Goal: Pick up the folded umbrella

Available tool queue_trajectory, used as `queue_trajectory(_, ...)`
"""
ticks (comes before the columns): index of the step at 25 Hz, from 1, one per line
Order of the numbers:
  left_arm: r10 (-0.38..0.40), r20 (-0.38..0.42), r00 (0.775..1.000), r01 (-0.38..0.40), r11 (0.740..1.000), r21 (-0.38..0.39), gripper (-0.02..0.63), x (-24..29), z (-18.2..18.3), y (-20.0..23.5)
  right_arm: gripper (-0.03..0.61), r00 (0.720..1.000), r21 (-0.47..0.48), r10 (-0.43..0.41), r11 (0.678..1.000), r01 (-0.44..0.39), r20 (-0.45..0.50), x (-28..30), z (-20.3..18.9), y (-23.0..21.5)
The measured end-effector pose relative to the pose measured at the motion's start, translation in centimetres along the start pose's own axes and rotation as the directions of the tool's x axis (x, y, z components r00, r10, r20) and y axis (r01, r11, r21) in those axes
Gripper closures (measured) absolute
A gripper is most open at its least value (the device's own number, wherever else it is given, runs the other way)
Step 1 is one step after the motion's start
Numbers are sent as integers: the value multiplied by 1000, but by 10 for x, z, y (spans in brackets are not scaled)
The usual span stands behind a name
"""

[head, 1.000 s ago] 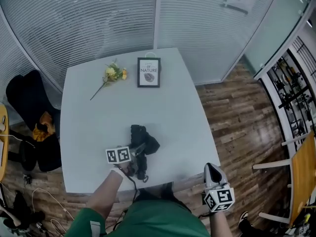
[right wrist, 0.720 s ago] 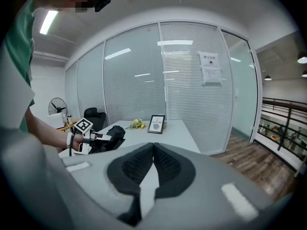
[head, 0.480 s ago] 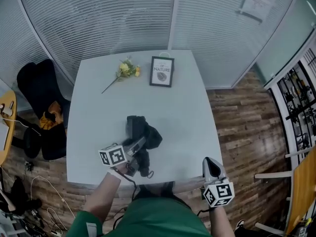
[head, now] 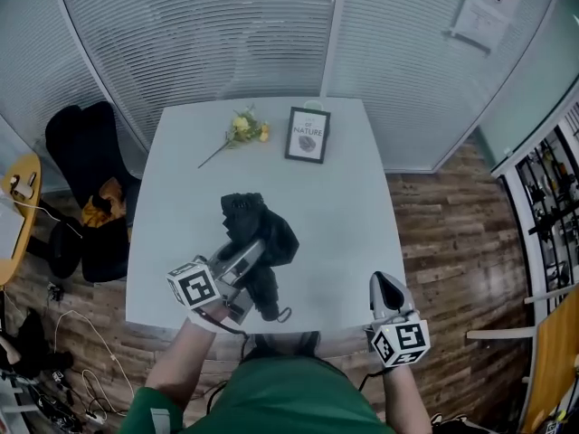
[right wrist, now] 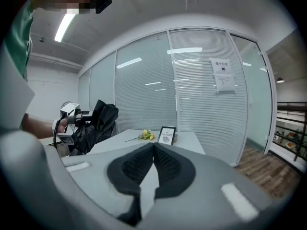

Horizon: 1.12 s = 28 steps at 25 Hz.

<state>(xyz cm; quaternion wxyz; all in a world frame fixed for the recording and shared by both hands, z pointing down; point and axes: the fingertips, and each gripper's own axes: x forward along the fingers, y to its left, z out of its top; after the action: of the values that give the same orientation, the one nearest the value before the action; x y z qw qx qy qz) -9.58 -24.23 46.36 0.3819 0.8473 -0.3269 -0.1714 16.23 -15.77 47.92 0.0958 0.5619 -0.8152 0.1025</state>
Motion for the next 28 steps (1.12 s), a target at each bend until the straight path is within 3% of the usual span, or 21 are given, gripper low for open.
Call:
queue_trajectory(3, -32, 29, 999, 31, 999, 24, 339, -5, 9, -16, 575, 999, -14, 18, 1000, -18, 29, 4, 14, 3)
queue_trajectory(20, -23, 130, 991, -2, 982, 190, 339, -32, 42, -61, 575, 977, -132, 115, 987, -92, 180, 28, 89, 25)
queue_trajectory(28, -13, 155, 988, -14, 985, 172, 339, -41, 35, -59, 575, 961, -212, 171, 969, -125, 216, 28, 105, 35)
